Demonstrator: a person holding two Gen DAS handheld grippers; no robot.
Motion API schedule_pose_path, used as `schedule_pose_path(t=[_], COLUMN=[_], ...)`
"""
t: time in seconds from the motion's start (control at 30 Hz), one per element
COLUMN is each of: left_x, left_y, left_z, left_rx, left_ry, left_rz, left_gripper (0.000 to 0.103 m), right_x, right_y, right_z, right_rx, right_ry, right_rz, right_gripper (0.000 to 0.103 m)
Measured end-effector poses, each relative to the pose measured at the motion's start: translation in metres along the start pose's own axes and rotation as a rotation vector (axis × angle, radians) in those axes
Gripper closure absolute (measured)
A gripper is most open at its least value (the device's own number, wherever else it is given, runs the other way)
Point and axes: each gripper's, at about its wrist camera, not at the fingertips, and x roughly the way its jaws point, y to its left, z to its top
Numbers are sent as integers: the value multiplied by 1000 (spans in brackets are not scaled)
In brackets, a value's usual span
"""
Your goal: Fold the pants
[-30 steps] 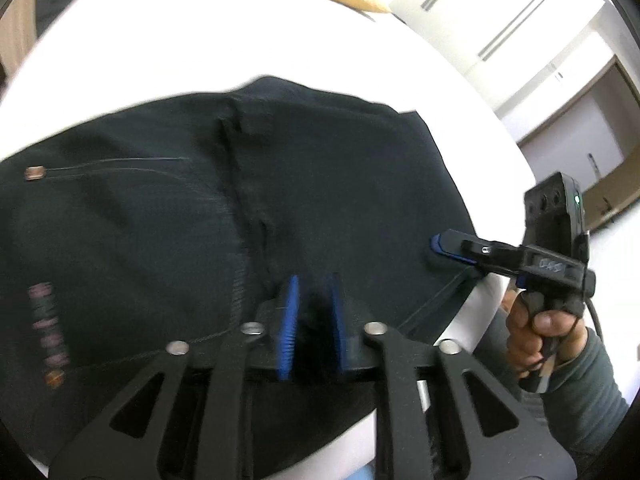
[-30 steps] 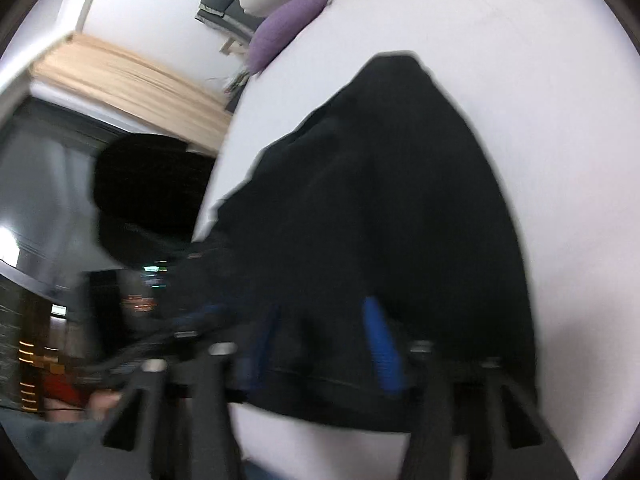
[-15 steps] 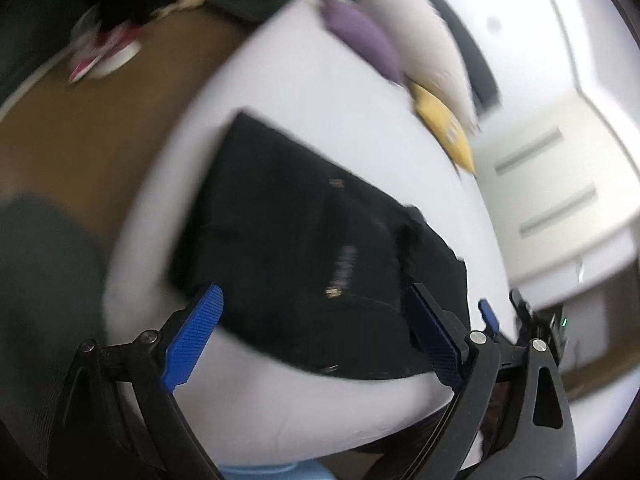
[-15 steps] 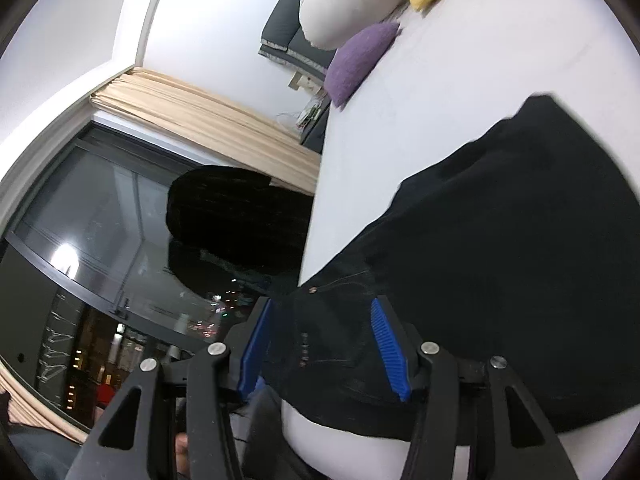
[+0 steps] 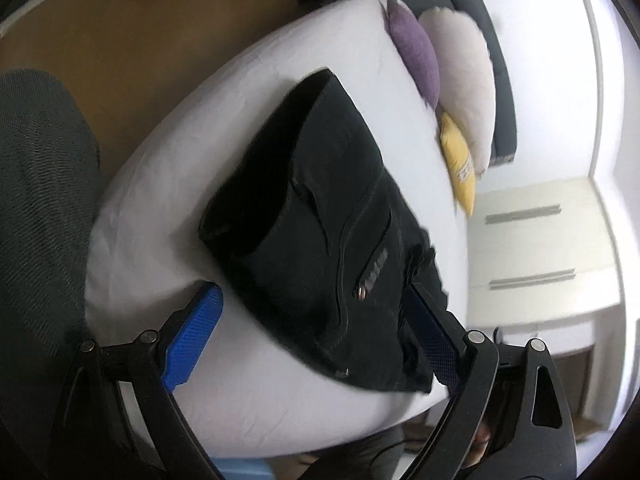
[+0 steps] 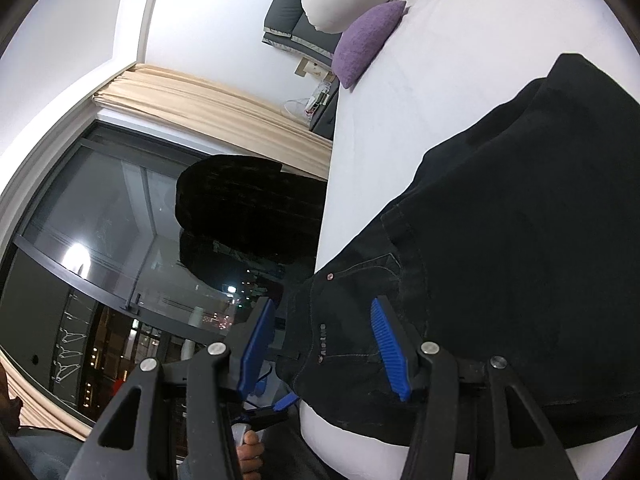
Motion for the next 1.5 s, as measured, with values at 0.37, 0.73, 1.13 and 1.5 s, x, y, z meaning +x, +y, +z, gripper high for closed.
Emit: schedule_pose_path(t=[0.37, 0.73, 1.13, 1.5], left_x=[29, 37, 34, 34], left_y=[35, 35, -28, -97], left_z=[22, 44, 60, 61], left_rx=[-176, -162, 0, 154], left_ry=[-18, 11, -12, -42], left_rz=[-127, -192, -193, -172], left_gripper=[54, 82, 83, 84], right_x=[14, 71, 86, 78], right_y=[-9, -19, -44, -36], right_z=[15, 39, 22, 14], right_rx=[47, 65, 124, 79], right_ry=[35, 253, 290, 233], right_rz=[39, -160, -294, -278], right_gripper=[48, 48, 48, 47])
